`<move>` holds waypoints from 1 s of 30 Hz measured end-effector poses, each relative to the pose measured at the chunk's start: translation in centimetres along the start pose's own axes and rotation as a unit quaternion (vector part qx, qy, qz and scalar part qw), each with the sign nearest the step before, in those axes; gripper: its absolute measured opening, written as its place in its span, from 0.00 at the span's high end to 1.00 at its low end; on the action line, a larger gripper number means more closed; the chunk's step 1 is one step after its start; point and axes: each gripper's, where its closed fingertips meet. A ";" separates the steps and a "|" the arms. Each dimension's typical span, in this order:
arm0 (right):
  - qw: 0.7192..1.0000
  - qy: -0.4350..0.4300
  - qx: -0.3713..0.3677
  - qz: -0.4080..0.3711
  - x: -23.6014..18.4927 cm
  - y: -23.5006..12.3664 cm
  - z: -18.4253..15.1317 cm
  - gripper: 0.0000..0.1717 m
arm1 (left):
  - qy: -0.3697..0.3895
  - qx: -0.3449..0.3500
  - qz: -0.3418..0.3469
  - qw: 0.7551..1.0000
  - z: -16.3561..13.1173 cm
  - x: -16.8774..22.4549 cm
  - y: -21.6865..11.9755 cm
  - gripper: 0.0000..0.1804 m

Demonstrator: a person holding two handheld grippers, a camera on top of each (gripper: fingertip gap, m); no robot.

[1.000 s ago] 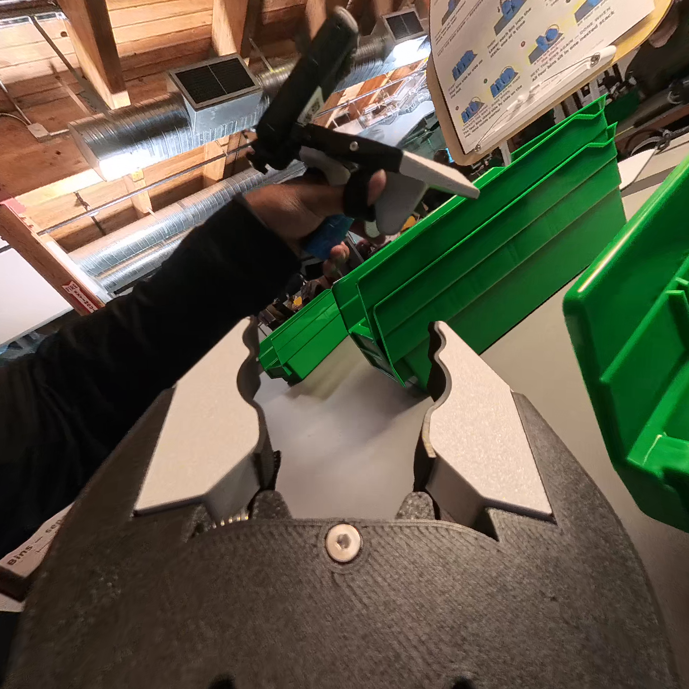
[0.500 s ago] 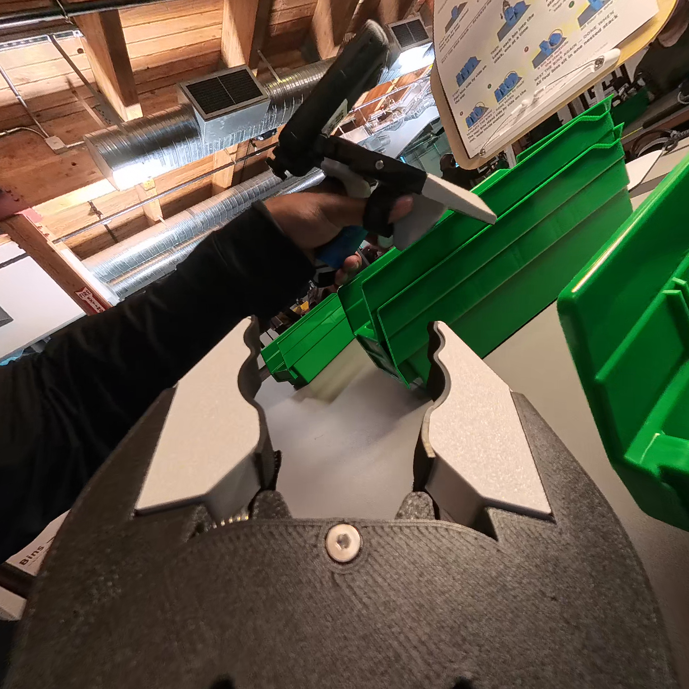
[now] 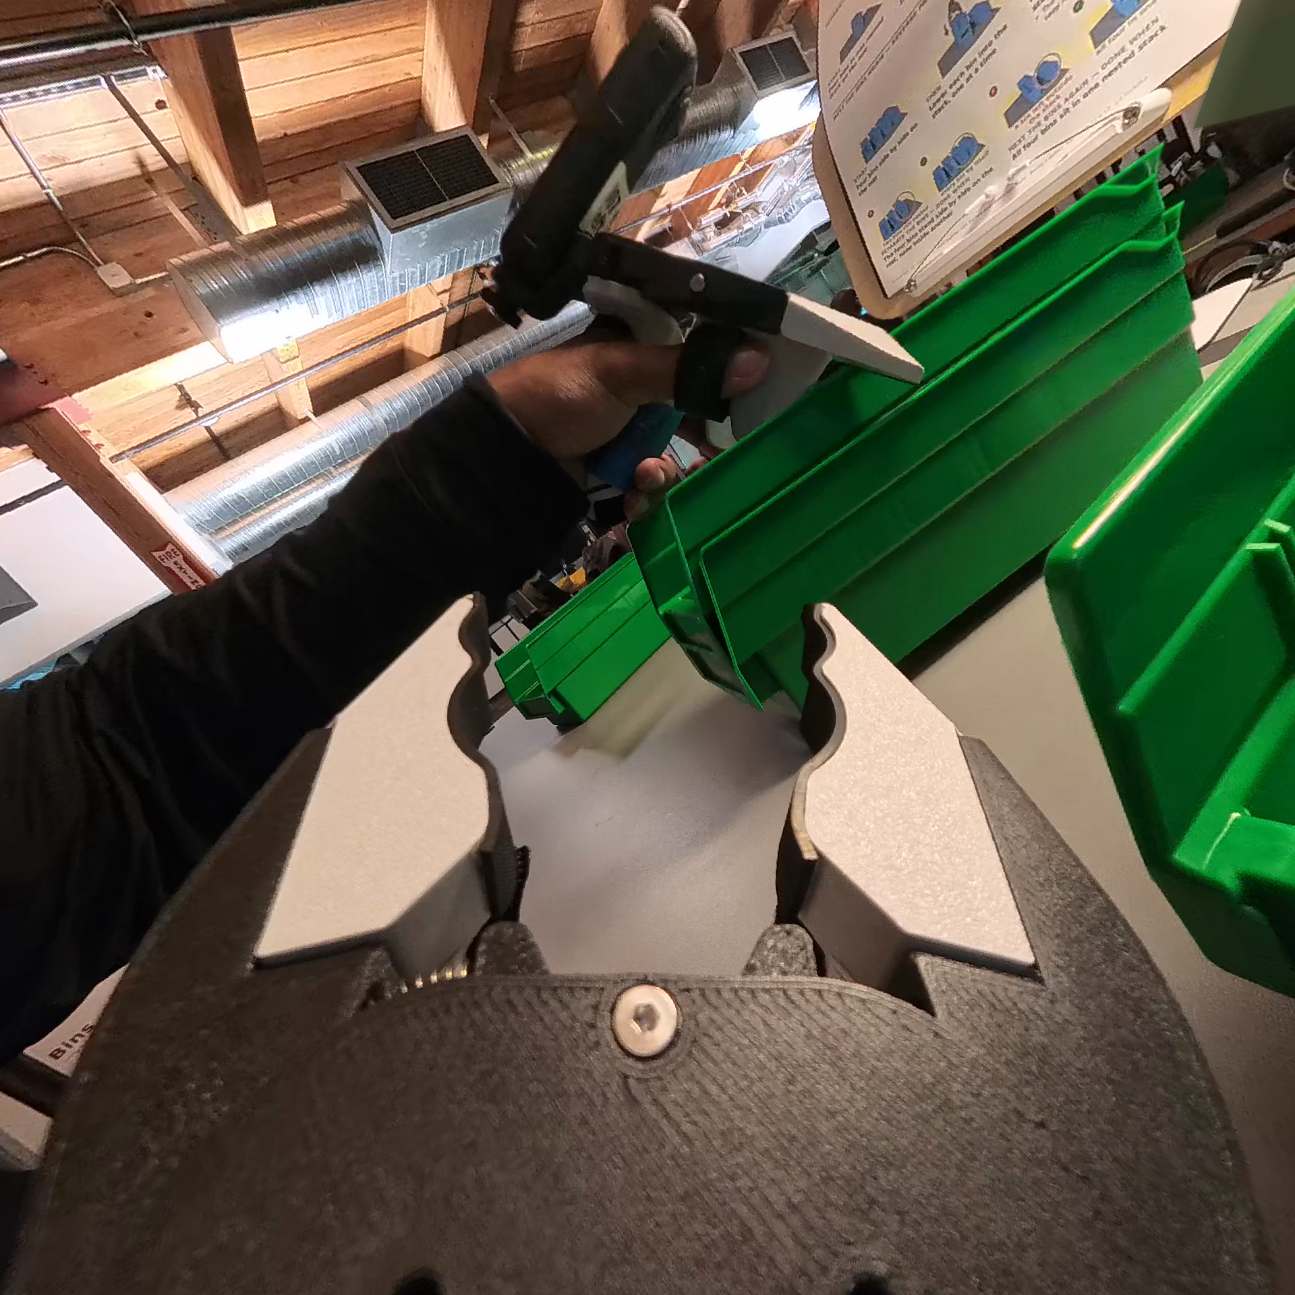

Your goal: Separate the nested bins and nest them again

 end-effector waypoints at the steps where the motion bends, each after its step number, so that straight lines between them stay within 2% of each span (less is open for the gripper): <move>1: 1.000 -0.001 -0.001 0.000 0.0 0.0 0.0 0.47 | 0.001 0.002 0.000 1.000 0.1 0.0 -0.2 0.40; 20: 1.000 -0.002 -0.002 -0.001 0.0 0.0 -0.1 0.48 | 0.003 0.025 -0.005 1.000 1.5 0.0 -2.5 0.40; 25: 1.000 -0.001 -0.001 0.000 0.0 0.0 0.0 0.48 | -0.016 0.068 -0.016 0.997 3.3 -1.1 -6.0 0.40; 30: 1.000 0.000 -0.001 0.001 0.0 -0.1 0.0 0.48 | -0.054 0.116 -0.001 0.992 4.1 -5.3 -11.0 0.40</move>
Point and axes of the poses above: each gripper's, where its closed fingertips meet, y out along the fingers, z out of its top, x = y × z across the jaws, and after that the axes turned 4 degrees about -z, right-handed
